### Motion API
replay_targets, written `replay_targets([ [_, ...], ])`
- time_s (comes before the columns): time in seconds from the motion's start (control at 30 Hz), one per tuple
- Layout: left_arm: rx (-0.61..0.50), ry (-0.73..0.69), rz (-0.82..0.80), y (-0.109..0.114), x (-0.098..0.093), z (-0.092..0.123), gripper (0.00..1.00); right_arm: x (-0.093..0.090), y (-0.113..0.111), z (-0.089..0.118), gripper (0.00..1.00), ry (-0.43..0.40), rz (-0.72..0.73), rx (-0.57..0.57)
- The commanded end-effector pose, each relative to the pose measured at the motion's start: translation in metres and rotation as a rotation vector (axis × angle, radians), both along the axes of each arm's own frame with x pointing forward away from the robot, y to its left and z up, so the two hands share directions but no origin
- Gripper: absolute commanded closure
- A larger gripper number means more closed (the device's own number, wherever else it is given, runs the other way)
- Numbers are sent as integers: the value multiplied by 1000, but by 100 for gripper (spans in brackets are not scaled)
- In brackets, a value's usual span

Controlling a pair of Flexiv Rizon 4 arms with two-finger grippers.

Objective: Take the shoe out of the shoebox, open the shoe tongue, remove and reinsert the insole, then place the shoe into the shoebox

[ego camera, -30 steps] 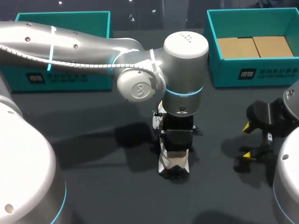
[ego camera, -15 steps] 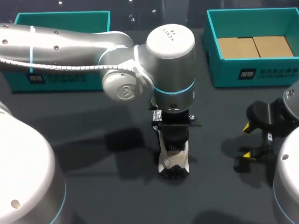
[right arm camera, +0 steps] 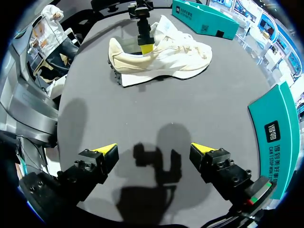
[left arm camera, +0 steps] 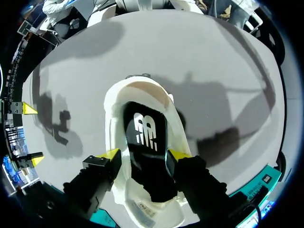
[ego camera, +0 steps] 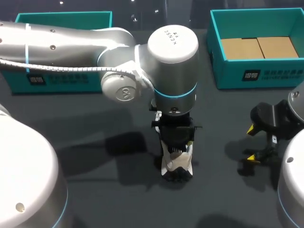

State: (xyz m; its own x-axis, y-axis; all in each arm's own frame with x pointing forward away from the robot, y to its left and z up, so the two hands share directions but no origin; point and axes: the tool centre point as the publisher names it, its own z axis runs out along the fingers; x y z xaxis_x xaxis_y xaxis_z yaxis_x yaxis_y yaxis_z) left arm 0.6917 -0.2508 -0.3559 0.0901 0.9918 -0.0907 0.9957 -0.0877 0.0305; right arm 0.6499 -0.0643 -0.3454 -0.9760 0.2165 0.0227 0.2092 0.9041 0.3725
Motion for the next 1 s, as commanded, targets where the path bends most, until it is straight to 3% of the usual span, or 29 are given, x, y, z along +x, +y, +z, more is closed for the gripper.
replay_targets([
  [0.03,4,2,12,-1,3,-1,27,-2,-1,1,0,-3,-1,-1],
  [0.2,2,0,34,1,8,-2,5,-2,-1,1,0,-3,-1,-1],
  [0.27,3,1,41,2,9,-3,1,-2,-1,1,0,-3,-1,-1],
  [0.3,3,2,43,2,10,-3,2,-2,-1,1,0,-3,-1,-1],
  [0.37,1,4,52,3,12,-3,16,-2,-1,1,0,-3,-1,-1],
  [0.4,0,4,55,2,12,-2,18,-2,-1,1,0,-3,-1,-1],
  [0.73,-11,34,101,0,17,1,13,-2,-1,1,0,-3,-1,-1],
  [0.93,-17,39,146,-1,19,3,24,-2,-1,1,0,-3,-1,-1],
  [1.0,-25,46,152,0,20,3,33,-2,-1,1,0,-3,-1,-1],
])
